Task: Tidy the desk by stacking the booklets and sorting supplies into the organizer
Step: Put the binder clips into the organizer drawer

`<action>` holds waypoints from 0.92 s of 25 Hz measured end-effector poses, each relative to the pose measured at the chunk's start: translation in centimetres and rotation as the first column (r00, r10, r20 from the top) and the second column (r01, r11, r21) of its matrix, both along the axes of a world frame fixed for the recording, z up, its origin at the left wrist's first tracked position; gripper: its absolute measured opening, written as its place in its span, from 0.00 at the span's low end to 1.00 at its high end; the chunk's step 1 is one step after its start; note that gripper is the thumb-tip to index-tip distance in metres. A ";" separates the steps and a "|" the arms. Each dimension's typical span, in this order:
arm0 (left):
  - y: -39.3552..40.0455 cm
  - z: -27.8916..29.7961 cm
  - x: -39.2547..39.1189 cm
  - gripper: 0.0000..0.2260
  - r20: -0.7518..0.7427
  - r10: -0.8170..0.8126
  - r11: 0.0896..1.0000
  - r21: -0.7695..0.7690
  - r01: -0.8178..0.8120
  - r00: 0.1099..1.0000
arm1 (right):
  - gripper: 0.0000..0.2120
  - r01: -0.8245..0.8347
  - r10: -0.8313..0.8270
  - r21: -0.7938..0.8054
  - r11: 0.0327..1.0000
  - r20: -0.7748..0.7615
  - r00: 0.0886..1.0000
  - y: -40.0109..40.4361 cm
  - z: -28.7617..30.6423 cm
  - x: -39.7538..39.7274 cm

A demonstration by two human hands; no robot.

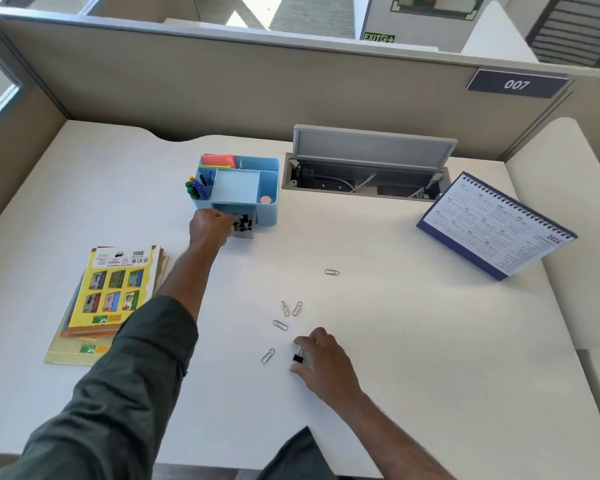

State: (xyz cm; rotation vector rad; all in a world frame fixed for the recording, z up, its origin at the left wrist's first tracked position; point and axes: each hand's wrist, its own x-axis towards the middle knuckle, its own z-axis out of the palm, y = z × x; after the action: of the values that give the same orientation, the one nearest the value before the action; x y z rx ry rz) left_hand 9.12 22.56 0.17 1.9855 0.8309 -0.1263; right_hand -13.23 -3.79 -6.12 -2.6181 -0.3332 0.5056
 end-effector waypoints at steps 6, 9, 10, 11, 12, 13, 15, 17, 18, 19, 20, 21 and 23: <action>0.3 -0.3 -0.3 0.08 -0.076 0.000 1.000 -0.016 -0.001 0.997 | 0.14 -0.037 0.037 -0.007 0.999 0.060 0.998 0.2 -0.6 0.0; 0.3 0.1 -0.7 0.09 -0.067 0.003 0.999 -0.052 -0.007 0.998 | 0.10 -0.045 0.046 -0.012 0.999 0.098 0.994 0.5 -0.9 0.1; 0.3 0.3 -0.8 0.09 -0.055 0.006 0.998 -0.064 -0.009 0.998 | 0.09 -0.048 0.048 -0.010 0.999 0.099 0.994 0.5 -1.0 0.1; 0.3 0.4 -1.1 0.09 -0.042 0.009 0.997 -0.077 -0.012 0.999 | 0.07 -0.053 0.054 -0.015 0.998 0.105 0.993 0.5 -1.1 0.0; 0.3 0.8 -1.2 0.09 -0.022 0.013 0.996 -0.089 -0.015 1.000 | 0.05 -0.058 0.059 -0.015 0.998 0.126 0.990 0.5 -1.3 0.1; 0.2 0.9 -1.7 0.08 -0.001 0.015 0.995 -0.095 -0.015 1.000 | 0.04 -0.059 0.061 -0.016 0.998 0.143 0.988 0.4 -1.6 -0.1; 0.1 1.3 -2.5 0.09 0.065 0.010 0.996 -0.089 -0.004 0.998 | 0.03 -0.059 0.061 -0.017 0.998 0.175 0.983 0.4 -1.7 0.0; -0.2 1.6 -3.7 0.10 0.125 0.005 0.997 -0.081 0.005 0.992 | 0.05 -0.041 0.037 0.011 0.999 0.211 0.977 0.6 -1.5 0.3; -0.4 1.7 -4.5 0.11 0.144 -0.001 0.997 -0.076 0.013 0.990 | 0.04 -0.028 0.018 0.040 0.999 0.217 0.976 0.8 -1.0 0.4; -0.7 1.7 -5.1 0.12 0.160 -0.015 0.997 -0.072 0.027 0.987 | 0.04 -0.019 0.002 0.070 0.997 0.233 0.973 1.1 -0.4 0.9; -1.1 1.8 -5.8 0.12 0.168 -0.049 0.996 -0.060 0.060 0.985 | 0.04 -0.018 -0.009 0.102 0.995 0.259 0.966 1.4 0.3 1.6; -1.6 1.8 -6.6 0.11 0.167 -0.106 0.992 -0.046 0.115 0.980 | 0.04 -0.019 -0.022 0.136 0.990 0.289 0.957 1.9 1.2 2.3; -2.8 2.2 -8.1 0.09 0.153 -0.246 0.964 -0.062 0.258 0.957 | 0.05 -0.038 -0.036 0.209 0.977 0.337 0.941 3.0 3.4 4.3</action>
State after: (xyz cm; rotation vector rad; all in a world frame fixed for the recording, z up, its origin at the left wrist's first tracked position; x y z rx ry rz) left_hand 0.98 19.76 2.35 1.9908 0.4705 -0.1598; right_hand -8.93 -0.82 -2.69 -2.4864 -0.4701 0.0088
